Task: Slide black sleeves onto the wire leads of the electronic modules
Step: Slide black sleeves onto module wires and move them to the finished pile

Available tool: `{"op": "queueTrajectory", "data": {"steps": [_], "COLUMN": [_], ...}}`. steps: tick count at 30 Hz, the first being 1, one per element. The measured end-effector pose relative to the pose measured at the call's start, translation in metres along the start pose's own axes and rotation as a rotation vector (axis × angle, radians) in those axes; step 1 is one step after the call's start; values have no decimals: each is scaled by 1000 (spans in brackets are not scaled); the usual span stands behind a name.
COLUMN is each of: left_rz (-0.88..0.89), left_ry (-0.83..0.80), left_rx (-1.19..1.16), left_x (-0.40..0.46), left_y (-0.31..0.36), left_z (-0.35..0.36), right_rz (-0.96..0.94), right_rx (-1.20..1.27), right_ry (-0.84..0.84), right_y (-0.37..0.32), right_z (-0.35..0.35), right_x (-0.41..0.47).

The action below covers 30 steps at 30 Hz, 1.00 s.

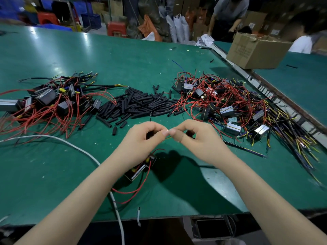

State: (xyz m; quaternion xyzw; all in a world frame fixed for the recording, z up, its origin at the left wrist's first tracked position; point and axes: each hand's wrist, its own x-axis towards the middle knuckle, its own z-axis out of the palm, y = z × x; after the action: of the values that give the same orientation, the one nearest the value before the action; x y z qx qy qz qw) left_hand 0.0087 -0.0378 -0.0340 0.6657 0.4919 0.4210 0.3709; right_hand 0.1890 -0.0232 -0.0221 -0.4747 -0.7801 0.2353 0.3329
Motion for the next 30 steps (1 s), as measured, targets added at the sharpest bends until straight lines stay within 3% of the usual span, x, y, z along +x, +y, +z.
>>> {"op": "queueTrajectory", "data": {"steps": [5,8,10,12,16,20,25,30], "left_rz": [424,705,760,612,230,49,-48,-42], "left_ry": [151,174,173,143,107,49,12,-2], "left_rx": [346,603,660,567,238,78,-119,-129], "left_x": [-4,-5,-6,-6,-2,2,0,-1], "left_y": [-3,-6,-8,-6,-1,4,4,2], "left_z": [0,-4,-5,-2,1,-1,1,1], "right_rz": [325,416,425,356,-37,-136,-265,-245], "right_rx": [406,567,578,390,-132,-150,-322,-307], "right_ry": [-200,-380,-421,-333,63,310,381,180], "right_y": [-4,-3,-1,-1,-1,-3,-10,-18], "right_z": [-3,-5,-6,-5,7,10,14,6], "right_x": [2,2,1,-1,-8,-16,-19,-19]}}
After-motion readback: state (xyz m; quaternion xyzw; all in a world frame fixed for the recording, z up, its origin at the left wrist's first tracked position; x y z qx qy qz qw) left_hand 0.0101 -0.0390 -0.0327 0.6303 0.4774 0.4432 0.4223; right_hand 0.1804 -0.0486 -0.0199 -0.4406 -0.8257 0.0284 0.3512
